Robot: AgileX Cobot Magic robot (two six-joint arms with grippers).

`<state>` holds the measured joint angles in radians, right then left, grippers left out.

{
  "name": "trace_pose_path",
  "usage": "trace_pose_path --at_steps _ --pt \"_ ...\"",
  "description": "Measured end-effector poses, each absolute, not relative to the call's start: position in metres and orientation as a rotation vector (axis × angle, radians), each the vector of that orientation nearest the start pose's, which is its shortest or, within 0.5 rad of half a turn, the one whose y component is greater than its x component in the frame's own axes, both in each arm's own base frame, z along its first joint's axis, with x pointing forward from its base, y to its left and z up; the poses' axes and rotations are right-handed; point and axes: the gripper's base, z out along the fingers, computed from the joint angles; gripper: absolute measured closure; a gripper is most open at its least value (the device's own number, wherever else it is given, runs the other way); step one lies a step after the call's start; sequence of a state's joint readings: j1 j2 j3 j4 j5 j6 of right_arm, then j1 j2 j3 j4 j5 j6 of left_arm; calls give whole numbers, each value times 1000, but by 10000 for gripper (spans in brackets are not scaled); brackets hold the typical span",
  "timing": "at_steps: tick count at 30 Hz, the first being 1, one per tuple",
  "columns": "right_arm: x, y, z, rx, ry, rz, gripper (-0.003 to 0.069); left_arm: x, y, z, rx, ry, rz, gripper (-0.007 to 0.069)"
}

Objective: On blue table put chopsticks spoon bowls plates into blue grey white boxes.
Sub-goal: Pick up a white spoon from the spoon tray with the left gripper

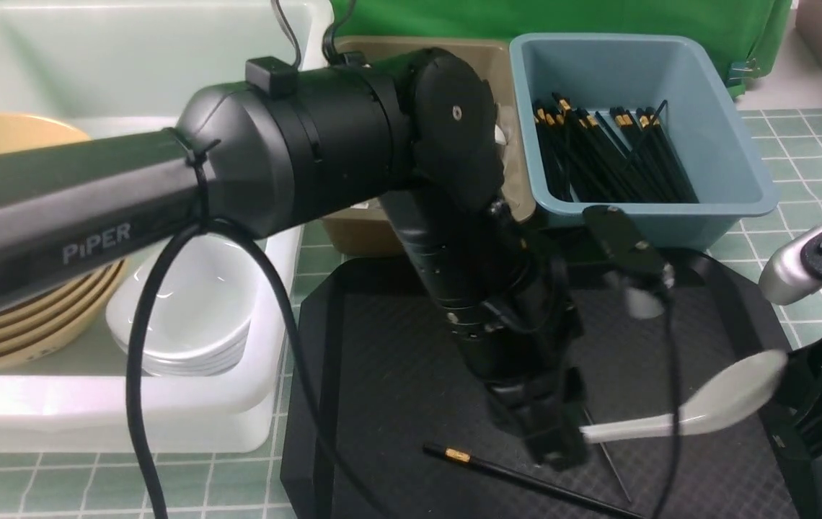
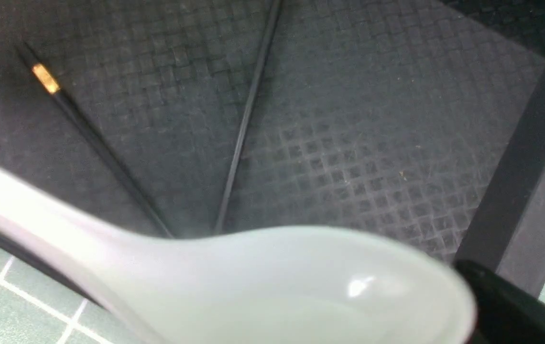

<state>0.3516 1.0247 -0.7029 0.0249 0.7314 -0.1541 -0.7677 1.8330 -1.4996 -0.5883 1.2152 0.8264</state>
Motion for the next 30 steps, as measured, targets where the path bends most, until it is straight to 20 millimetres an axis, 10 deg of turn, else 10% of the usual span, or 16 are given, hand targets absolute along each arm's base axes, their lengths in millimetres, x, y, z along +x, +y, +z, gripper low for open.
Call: trace_pose_path --at_steps 9,21,30 --pt "174 65 272 -606 2478 110 530 246 -285 272 1783 2312 -781 545" --pt "153 58 303 -540 2256 142 526 349 -231 320 1115 2323 -507 545" --pt "151 57 292 -544 2272 140 522 428 -215 268 839 2271 -364 514"
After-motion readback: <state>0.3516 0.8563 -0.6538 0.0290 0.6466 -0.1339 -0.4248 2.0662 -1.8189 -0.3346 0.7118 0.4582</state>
